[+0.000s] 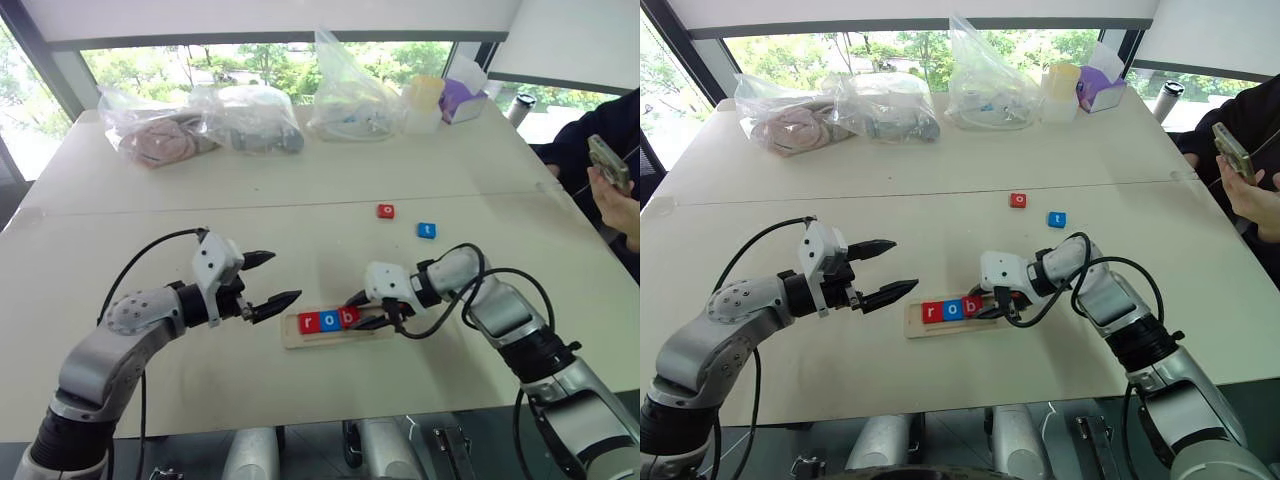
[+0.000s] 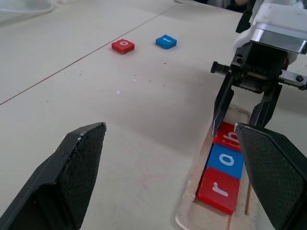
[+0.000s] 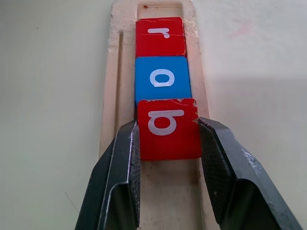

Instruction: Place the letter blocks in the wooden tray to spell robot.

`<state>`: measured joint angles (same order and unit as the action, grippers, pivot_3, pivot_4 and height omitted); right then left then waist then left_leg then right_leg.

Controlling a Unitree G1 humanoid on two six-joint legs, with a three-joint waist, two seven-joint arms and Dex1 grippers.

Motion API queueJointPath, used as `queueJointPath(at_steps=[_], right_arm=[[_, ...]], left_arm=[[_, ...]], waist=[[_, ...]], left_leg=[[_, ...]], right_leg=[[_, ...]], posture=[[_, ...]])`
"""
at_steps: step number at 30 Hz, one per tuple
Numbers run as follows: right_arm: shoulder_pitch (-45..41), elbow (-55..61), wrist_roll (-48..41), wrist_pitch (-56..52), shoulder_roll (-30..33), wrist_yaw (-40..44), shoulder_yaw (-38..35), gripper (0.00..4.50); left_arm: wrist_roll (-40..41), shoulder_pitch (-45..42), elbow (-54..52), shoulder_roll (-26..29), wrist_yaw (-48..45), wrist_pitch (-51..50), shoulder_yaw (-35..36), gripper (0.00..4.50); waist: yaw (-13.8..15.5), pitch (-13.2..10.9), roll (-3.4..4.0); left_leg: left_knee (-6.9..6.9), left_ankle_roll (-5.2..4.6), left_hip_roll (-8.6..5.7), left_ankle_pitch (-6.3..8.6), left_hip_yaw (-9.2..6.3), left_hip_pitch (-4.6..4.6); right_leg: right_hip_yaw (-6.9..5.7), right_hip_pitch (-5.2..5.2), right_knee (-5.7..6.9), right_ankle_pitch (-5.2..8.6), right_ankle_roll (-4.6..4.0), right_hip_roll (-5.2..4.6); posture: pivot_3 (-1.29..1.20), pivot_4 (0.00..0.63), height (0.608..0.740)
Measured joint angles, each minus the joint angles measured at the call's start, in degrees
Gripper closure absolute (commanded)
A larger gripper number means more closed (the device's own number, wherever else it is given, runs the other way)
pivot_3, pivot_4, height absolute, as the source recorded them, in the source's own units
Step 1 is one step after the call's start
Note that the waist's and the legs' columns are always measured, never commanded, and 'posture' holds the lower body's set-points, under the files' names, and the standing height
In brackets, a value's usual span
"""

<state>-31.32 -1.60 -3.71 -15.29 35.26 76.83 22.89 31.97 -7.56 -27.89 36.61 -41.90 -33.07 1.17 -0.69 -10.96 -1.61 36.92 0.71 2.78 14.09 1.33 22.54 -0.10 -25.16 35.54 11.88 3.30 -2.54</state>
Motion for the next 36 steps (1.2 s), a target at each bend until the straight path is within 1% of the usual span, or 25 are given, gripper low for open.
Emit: queueJointPath(at_steps=[13, 19, 27, 36], right_arm=[[-0.92, 0.86, 0.03, -0.75, -2.11, 0.02, 1.27, 3.35], [-1.08, 1.13, 0.07, -0.81, -1.97, 0.00, 1.27, 3.35], [-1.06, 3.74, 0.00, -3.12, -0.37, -0.18, 1.07, 3.35], [-0.34, 4.79, -0.13, -5.45, -0.31, -1.44, 1.04, 3.35]], left_arm=[[-0.04, 0.01, -0.01, -0.67, 0.81, -0.01, -0.01, 0.00], [-0.05, 0.00, -0.01, -0.80, 0.83, 0.00, -0.03, 0.00], [-0.09, -0.05, 0.02, -0.83, 0.71, 0.00, -0.27, 0.00], [-0.27, -1.07, 0.28, -1.12, 0.34, 0.07, -0.50, 0.00]], waist=[[0.03, 0.00, 0.00], [0.00, 0.00, 0.00], [0.01, 0.00, 0.00], [0.01, 0.00, 0.00]], left_leg=[[0.04, 0.00, 0.00, 0.00, 0.00, 0.00], [0.04, 0.00, 0.00, 0.00, 0.00, 0.00], [0.04, 0.00, 0.00, 0.00, 0.00, 0.00], [0.04, 0.00, 0.00, 0.00, 0.00, 0.00]], right_leg=[[0.00, 0.00, 0.02, -0.03, -0.05, 0.00], [0.00, 0.00, 0.02, -0.03, -0.05, 0.00], [0.00, 0.00, 0.02, -0.02, -0.03, 0.00], [0.00, 0.00, 0.02, -0.02, -0.04, 0.00]], posture=[[0.00, 0.150, 0.740], [0.00, 0.150, 0.740], [0.00, 0.150, 0.740], [0.00, 0.150, 0.740]])
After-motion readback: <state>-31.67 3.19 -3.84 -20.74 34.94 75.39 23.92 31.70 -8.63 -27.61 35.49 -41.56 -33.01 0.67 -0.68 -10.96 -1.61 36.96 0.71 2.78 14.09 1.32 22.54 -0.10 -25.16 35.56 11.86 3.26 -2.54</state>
